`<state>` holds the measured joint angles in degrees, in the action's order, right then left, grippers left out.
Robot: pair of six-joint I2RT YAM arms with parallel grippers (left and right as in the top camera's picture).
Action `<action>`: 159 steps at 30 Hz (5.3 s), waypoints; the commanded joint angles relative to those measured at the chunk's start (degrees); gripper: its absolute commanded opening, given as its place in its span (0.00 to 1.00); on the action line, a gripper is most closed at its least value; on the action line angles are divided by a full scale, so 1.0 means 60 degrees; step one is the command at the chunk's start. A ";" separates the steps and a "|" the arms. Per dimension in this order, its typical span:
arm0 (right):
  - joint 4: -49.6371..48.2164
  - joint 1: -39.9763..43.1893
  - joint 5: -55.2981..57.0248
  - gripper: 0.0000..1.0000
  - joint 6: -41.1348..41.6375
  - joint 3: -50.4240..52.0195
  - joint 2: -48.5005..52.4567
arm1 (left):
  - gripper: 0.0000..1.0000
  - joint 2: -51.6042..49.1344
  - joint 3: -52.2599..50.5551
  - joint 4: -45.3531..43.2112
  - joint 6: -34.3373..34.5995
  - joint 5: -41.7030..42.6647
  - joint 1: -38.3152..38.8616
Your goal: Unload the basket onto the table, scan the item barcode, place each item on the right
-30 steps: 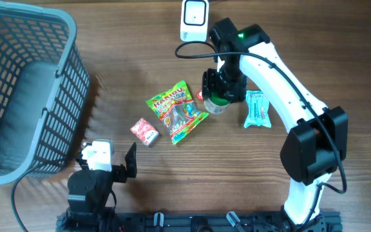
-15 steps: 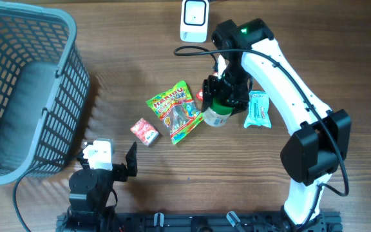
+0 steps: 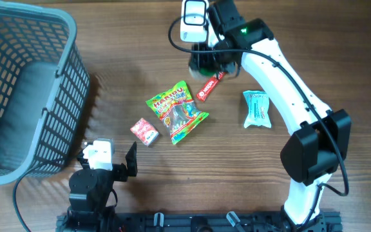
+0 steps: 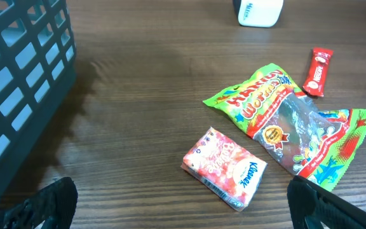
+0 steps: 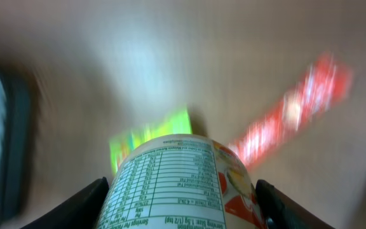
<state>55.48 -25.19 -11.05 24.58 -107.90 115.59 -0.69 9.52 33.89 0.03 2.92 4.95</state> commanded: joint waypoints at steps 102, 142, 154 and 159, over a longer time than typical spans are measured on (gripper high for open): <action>0.2878 0.2725 0.3359 1.00 -0.1071 -0.0120 -0.2069 | 1.00 0.0051 -0.0113 -0.0040 -0.0149 -0.0029 -0.0051; 0.4776 0.0444 0.2269 0.04 -0.0357 -0.0084 0.2251 | 1.00 0.0051 -0.0113 -0.0040 -0.0149 -0.0029 -0.0051; 0.5763 0.0612 -0.9938 0.05 -0.6768 -0.1220 0.2259 | 1.00 0.0051 -0.0113 -0.0040 -0.0149 -0.0029 -0.0051; 0.5646 0.0612 -1.1329 0.04 -1.0306 -0.1209 0.2259 | 1.00 0.0051 -0.0113 -0.0040 -0.0149 -0.0029 -0.0051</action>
<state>89.69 -21.71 -66.92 -18.96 -114.65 129.23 -0.69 9.45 33.89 0.03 2.92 4.95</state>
